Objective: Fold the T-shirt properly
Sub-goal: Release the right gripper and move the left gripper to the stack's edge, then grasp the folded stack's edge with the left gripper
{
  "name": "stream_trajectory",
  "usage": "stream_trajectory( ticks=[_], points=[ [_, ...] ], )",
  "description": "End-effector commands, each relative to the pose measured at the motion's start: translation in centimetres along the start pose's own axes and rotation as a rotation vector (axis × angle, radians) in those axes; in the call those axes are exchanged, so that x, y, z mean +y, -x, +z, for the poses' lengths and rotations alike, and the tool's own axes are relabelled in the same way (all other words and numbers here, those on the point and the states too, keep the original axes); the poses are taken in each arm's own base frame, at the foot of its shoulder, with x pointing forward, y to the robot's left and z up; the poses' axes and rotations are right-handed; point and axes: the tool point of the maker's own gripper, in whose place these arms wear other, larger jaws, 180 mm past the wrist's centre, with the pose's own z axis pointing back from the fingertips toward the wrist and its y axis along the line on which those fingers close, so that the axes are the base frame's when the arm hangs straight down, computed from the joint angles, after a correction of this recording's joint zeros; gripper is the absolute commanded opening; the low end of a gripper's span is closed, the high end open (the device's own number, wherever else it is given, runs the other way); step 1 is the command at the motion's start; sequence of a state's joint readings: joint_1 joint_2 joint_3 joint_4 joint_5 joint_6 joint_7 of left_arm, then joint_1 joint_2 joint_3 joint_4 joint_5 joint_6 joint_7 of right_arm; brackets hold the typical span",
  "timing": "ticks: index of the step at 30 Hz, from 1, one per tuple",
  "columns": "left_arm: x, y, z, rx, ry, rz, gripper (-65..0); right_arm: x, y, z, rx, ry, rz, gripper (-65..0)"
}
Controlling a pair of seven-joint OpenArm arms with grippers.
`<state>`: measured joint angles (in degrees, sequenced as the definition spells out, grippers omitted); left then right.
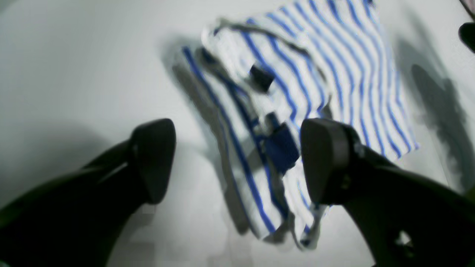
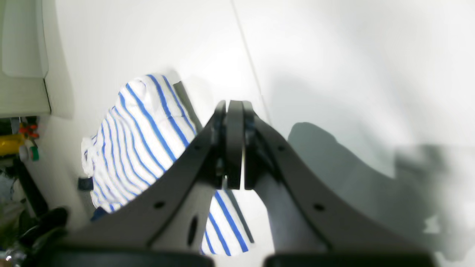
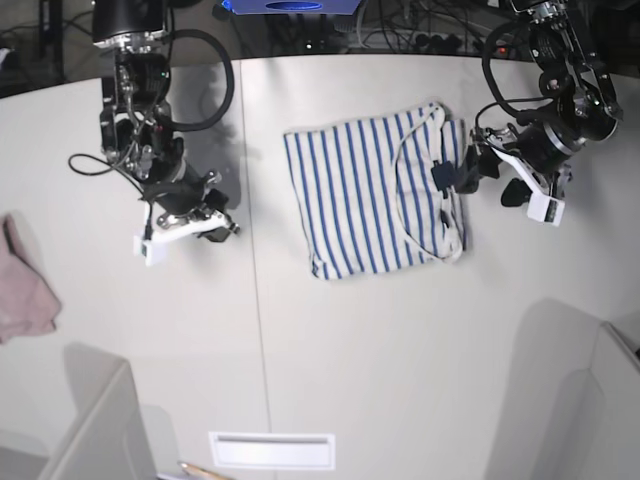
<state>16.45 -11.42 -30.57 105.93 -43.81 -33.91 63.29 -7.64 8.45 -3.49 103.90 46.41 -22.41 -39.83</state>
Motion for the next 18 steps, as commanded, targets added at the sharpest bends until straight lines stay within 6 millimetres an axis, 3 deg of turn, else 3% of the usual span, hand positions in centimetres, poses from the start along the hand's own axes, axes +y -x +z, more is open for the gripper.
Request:
stream_trajectory(
  ticks=[1, 4, 12, 18],
  points=[
    [0.0, -0.7, 0.0, -0.030, 0.014, 0.006, -13.2, 0.8, -1.3, 0.3, -0.040, -0.027, 0.017, -65.0],
    [0.7, 0.9, -0.8, 0.006, 0.018, 0.060, -13.2, 0.8, -1.2, 0.3, -0.039, -0.026, 0.017, -65.0],
    [1.6, 1.1, -2.6, 0.015, 0.036, 0.123, -13.2, 0.6, -0.8, 0.4, -0.030, -0.021, 0.014, -65.0],
    [-0.3, 1.6, -4.6, 0.055, 0.104, 0.121, -13.2, 0.5, -0.6, 0.3, -0.026, -0.019, 0.014, -65.0]
  ],
)
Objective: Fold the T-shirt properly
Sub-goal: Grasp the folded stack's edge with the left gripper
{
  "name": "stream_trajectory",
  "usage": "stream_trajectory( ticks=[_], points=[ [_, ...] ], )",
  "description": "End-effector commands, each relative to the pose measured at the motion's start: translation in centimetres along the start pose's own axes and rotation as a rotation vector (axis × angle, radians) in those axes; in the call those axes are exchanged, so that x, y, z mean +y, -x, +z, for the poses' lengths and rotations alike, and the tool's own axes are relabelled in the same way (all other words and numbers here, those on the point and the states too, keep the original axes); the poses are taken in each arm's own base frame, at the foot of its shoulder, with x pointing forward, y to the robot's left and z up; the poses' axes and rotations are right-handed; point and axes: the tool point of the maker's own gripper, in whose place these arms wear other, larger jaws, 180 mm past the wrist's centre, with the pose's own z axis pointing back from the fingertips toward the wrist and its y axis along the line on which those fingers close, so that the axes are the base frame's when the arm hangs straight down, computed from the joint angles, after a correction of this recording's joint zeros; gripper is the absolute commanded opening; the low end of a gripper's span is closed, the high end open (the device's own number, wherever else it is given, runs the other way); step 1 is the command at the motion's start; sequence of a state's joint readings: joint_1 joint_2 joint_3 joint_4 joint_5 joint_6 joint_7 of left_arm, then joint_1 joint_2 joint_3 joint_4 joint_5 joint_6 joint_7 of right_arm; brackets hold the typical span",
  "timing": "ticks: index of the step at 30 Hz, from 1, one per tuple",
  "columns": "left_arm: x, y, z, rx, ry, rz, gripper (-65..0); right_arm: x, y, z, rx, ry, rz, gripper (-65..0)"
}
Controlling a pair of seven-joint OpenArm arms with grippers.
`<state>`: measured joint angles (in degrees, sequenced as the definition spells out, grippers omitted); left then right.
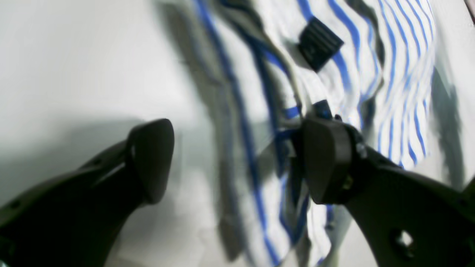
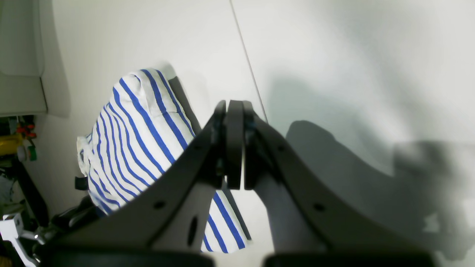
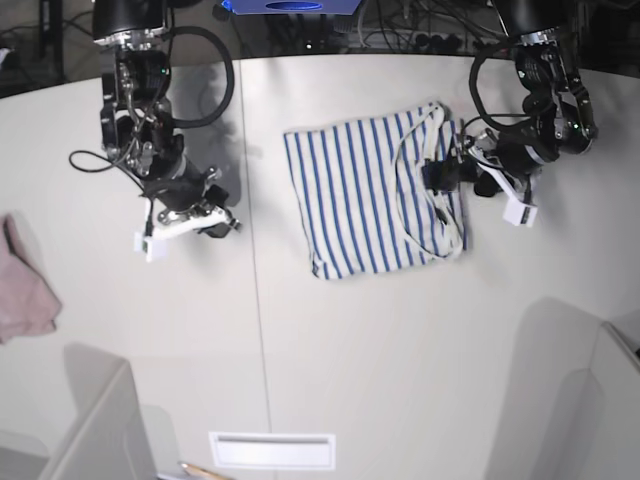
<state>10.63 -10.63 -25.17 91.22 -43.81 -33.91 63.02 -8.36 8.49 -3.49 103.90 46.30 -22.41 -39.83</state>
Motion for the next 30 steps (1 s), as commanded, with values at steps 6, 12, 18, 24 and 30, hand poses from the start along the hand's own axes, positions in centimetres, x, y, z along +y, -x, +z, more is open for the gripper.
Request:
stream_trajectory(
  ticks=[6, 12, 18, 24, 30],
  points=[
    [-0.2, 0.0, -0.5, -0.007, 0.026, 0.016, -13.2, 0.6, -0.7, 0.3, -0.028, -0.023, 0.013, -65.0],
    [-0.3, -0.7, 0.0, -0.028, 0.025, -0.002, -13.2, 0.3, -0.4, 0.4, -0.021, -0.018, 0.010, -65.0],
    [-0.7, -3.3, 2.9, -0.171, 0.065, 0.040, -13.2, 0.3, -0.3, 0.4, -0.020, -0.017, 0.010, -65.0],
    [-1.8, -4.7, 3.3, -0.223, 0.109, 0.044, -13.2, 0.3, -0.3, 0.4, -0.019, -0.018, 0.011, -65.0],
    [-0.7, -2.0, 1.4, -0.103, 0.046, 0.021, -13.2, 0.4, -0.3, 0.4, -0.019, -0.020, 0.010, -65.0]
  ],
)
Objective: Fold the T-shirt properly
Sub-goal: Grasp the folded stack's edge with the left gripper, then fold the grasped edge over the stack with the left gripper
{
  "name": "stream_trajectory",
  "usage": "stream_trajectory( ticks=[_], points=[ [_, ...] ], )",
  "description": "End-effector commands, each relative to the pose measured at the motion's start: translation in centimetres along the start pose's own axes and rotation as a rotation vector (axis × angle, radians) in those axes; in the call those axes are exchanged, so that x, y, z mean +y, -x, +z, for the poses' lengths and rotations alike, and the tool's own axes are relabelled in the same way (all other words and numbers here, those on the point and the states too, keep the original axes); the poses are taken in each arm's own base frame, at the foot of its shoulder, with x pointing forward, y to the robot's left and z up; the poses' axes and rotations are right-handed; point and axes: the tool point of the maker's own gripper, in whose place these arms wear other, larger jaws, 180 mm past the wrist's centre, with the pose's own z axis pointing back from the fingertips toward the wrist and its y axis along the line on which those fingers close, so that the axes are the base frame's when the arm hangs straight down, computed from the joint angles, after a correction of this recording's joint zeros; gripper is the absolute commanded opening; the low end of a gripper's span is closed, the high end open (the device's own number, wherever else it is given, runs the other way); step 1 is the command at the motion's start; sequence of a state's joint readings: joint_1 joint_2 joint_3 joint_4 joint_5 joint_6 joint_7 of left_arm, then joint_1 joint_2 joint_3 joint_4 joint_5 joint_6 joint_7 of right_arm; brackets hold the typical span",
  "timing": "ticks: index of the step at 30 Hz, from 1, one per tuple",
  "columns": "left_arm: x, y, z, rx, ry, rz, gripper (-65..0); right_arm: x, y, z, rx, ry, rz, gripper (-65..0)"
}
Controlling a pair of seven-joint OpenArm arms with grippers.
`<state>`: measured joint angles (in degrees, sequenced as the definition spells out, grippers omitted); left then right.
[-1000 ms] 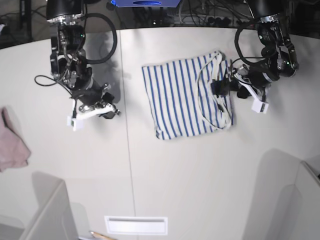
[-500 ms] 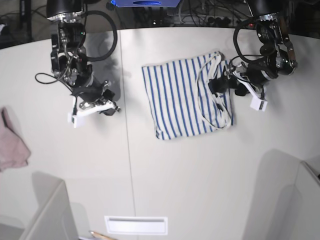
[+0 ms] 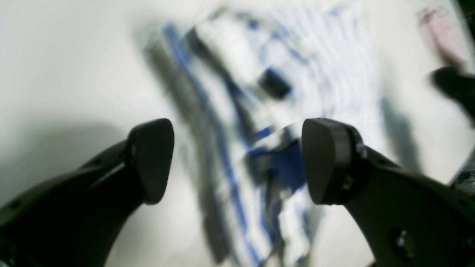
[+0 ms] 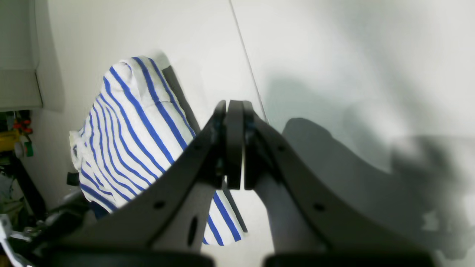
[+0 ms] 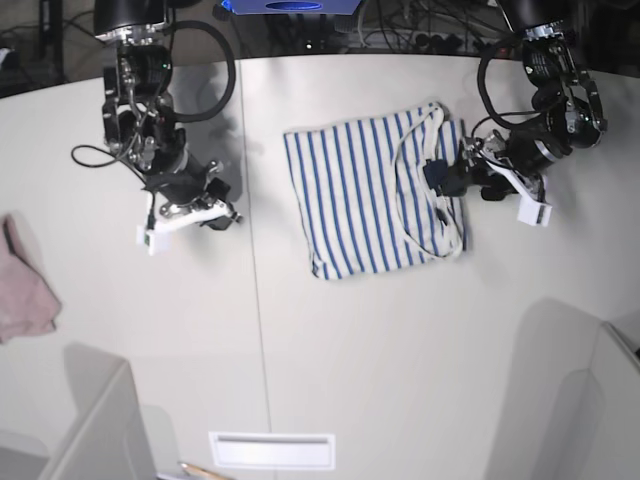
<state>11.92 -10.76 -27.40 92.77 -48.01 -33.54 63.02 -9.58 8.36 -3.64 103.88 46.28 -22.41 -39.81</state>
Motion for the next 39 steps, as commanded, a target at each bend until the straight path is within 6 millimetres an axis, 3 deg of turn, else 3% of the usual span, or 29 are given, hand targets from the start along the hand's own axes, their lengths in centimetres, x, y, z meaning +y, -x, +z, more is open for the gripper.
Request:
stream_trajectory(
  ticks=[1, 5, 8, 15, 19, 26, 32, 34, 39],
  points=[
    [-0.7, -0.6, -0.4, -0.016, 0.032, -0.019, -13.2, 0.9, -1.2, 0.3, -0.038, -0.029, 0.017, -65.0],
    [-1.7, -0.1, -2.2, 0.004, 0.079, 0.009, -13.2, 1.1, -1.0, 0.3, -0.033, -0.033, 0.019, -65.0],
    [-2.2, -0.3, -2.5, -0.001, 0.089, 0.009, -13.2, 1.8, 0.0, 0.1, -0.006, -0.049, 0.041, -65.0],
    [-3.7, -2.2, -0.7, -0.057, 0.081, -0.087, -13.2, 2.1, 0.4, 0.0, 0.006, -0.054, 0.049, -65.0],
    [-3.0, -2.7, -0.1, -0.080, 0.060, -0.078, -13.2, 2.1, 0.4, 0.0, 0.004, -0.054, 0.049, -65.0],
    [-3.2, -0.5, -3.5, 0.012, 0.118, -0.007, -13.2, 2.0, 0.2, 0.0, -0.003, -0.052, 0.046, -65.0],
    [-2.1, 0.5, -4.4, 0.047, 0.114, 0.052, -13.5, 1.8, 0.1, 0.0, -0.003, -0.049, 0.046, -65.0],
    [-1.8, 0.9, -4.6, 0.057, 0.111, 0.065, -17.9, 1.9, 0.1, 0.0, -0.005, -0.049, 0.046, -65.0],
    [-0.9, 1.8, -4.8, 0.090, 0.088, 0.075, -46.4, 1.8, 0.0, 0.0, -0.009, -0.048, 0.047, -65.0]
  ],
)
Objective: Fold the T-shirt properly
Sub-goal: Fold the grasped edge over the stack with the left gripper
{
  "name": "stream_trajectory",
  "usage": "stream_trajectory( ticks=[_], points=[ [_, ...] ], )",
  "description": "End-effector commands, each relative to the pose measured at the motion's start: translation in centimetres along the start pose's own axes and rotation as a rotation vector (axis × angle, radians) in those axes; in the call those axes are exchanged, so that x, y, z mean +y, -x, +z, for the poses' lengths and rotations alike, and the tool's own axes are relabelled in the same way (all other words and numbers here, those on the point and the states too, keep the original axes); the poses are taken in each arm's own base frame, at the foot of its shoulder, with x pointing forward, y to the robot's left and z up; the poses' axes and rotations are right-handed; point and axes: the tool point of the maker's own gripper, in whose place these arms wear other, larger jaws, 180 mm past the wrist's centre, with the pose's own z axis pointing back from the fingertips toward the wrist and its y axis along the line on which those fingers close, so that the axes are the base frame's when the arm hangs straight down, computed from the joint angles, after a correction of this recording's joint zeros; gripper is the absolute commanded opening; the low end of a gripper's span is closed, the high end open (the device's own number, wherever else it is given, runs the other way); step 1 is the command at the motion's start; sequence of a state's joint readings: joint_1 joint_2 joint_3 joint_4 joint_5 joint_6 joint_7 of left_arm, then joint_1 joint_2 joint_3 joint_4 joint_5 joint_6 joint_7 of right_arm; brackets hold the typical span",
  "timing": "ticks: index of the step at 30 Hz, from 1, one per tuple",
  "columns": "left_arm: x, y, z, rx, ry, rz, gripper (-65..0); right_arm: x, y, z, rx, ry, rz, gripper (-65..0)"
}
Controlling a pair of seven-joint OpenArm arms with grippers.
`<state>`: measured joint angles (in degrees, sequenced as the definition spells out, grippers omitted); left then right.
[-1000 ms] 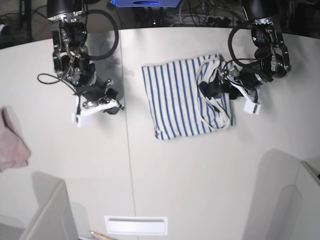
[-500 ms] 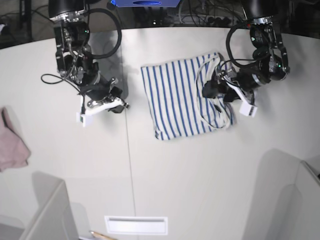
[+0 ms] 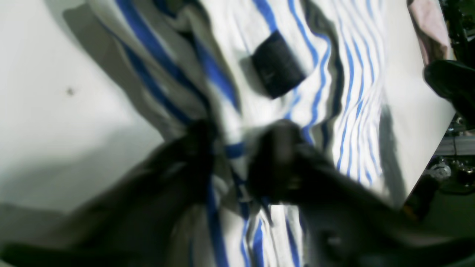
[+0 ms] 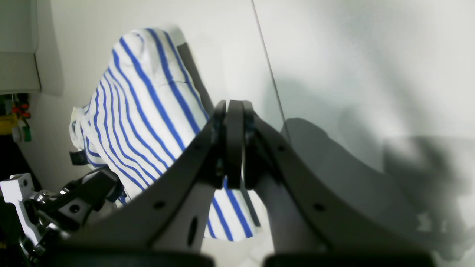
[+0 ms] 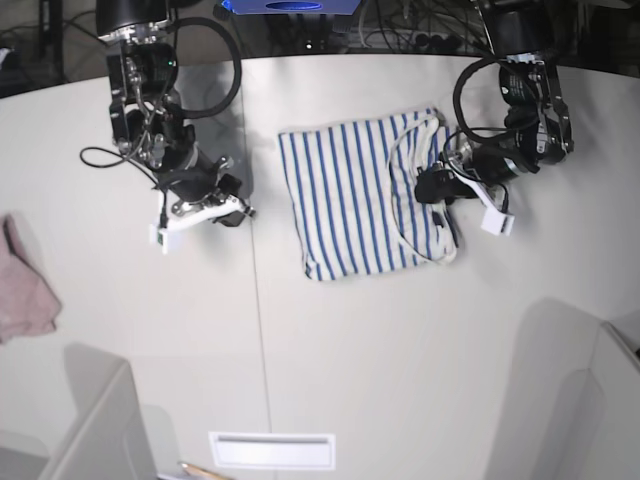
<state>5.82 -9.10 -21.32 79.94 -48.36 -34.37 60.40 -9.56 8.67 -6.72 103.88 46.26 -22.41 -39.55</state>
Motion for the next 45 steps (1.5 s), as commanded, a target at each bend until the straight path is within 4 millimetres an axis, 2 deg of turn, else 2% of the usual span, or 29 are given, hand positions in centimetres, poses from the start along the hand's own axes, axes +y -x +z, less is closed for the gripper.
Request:
stream_trajectory(
  ticks=[1, 4, 7, 11, 13, 17, 23, 27, 34, 41, 45],
  points=[
    [1.0, 0.7, 0.4, 0.058, -0.055, -0.036, -52.0, 0.7, -1.3, 0.3, -0.042, -0.026, 0.015, -65.0],
    [2.3, 1.1, 0.5, 0.110, -0.127, -0.086, -65.0, 0.7, -1.3, 0.3, -0.042, -0.026, 0.015, -65.0],
    [3.2, 1.2, 0.7, 0.146, -0.184, -0.124, -65.0, 0.7, -1.3, 0.3, -0.042, -0.026, 0.015, -65.0],
    [3.6, 1.3, 0.2, 0.234, -0.230, -0.239, -65.0, 0.7, -1.4, 0.3, -0.043, -0.025, 0.014, -65.0],
    [3.1, 1.6, -0.5, 0.293, -0.228, -0.317, -65.0, 0.6, -1.4, 0.4, -0.044, -0.023, 0.012, -65.0],
    [2.5, 2.8, -1.2, 0.388, -0.222, -0.432, -65.0, -1.6, -2.3, 1.0, -0.078, 0.022, -0.036, -65.0],
    [1.9, 3.3, -2.6, 0.509, -0.254, -0.640, -65.0, -5.1, -3.0, 2.4, -0.119, 0.095, -0.099, -65.0],
    [1.3, 2.5, -3.5, 0.550, -0.275, -0.763, -65.0, -6.6, -3.0, 3.0, -0.128, 0.128, -0.121, -65.0],
    [-0.6, -0.1, -5.4, 0.580, -0.307, -0.997, -65.0, -8.2, -3.7, 3.8, -0.156, 0.163, -0.147, -65.0],
    [-3.6, -4.0, -8.0, 0.482, -0.298, -1.279, -65.0, -8.4, -3.5, 3.7, -0.151, 0.168, -0.147, -65.0],
    [-5.5, -6.1, -9.0, 0.436, -0.284, -1.379, -65.0, -8.5, -3.5, 3.7, -0.146, 0.171, -0.143, -65.0]
  ],
)
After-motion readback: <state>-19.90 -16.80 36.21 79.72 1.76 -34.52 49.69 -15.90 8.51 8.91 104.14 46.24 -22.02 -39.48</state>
